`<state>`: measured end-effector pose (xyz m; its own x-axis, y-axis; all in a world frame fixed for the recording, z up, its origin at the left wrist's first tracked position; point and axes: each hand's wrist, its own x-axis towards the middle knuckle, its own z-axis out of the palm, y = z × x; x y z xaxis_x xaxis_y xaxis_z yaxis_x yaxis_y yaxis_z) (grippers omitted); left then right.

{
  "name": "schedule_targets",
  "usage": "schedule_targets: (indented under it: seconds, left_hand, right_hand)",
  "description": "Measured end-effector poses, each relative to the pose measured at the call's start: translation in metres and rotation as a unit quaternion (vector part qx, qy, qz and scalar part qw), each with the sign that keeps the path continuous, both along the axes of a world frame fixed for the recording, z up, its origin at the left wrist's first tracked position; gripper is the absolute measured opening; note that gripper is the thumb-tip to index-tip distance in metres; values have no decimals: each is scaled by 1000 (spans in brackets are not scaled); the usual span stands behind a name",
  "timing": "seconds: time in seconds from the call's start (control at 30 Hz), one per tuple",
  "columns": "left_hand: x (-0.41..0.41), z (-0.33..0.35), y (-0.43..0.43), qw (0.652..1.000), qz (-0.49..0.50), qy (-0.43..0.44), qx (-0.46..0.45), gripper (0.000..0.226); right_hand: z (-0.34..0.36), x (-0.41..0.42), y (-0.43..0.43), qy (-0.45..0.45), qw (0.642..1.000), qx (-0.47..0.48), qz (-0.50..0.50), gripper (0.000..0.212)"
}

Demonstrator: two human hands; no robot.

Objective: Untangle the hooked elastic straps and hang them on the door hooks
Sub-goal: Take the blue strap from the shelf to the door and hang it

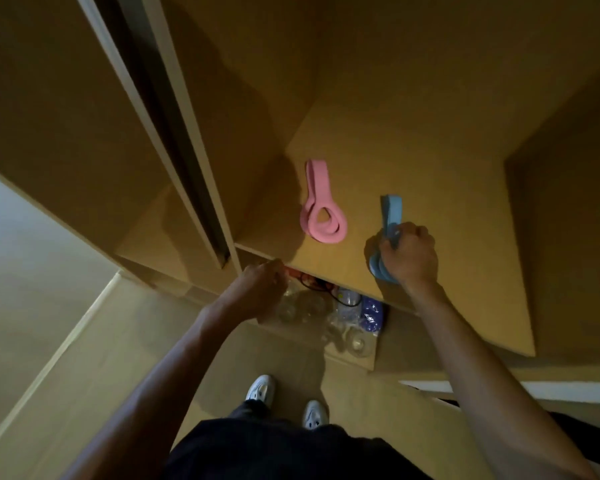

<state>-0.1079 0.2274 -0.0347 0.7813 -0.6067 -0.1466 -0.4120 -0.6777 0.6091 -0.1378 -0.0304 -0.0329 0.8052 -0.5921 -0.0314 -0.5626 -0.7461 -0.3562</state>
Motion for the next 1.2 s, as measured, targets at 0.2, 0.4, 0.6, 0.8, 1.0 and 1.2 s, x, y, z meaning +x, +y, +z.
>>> schedule_targets:
  seconds: [0.2, 0.4, 0.6, 0.8, 1.0, 1.2]
  left_hand:
    - [41, -1, -7, 998, -59, 7, -8, 20]
    - [55, 5, -26, 997, -69, 44, 15, 14]
    - [63, 7, -34, 994, -100, 42, 15, 13]
    - [60, -7, -41, 989, -134, 23, 52, 20]
    - [8, 2, -96, 969, -242, 39, 17, 8]
    - [-95, -7, -171, 916, -388, 71, 74, 10]
  right_hand:
    - [-11, 26, 9, 107, 989, 1, -102, 60]
    - [2, 33, 10, 135, 973, 123, -140, 57]
    - [15, 8, 18, 88, 967, 192, -140, 46]
    - [30, -59, 17, 72, 967, 179, -164, 34]
    - [20, -168, 19, 73, 957, 157, -231, 21]
    - [5, -302, 31, 37, 906, 191, -376, 9]
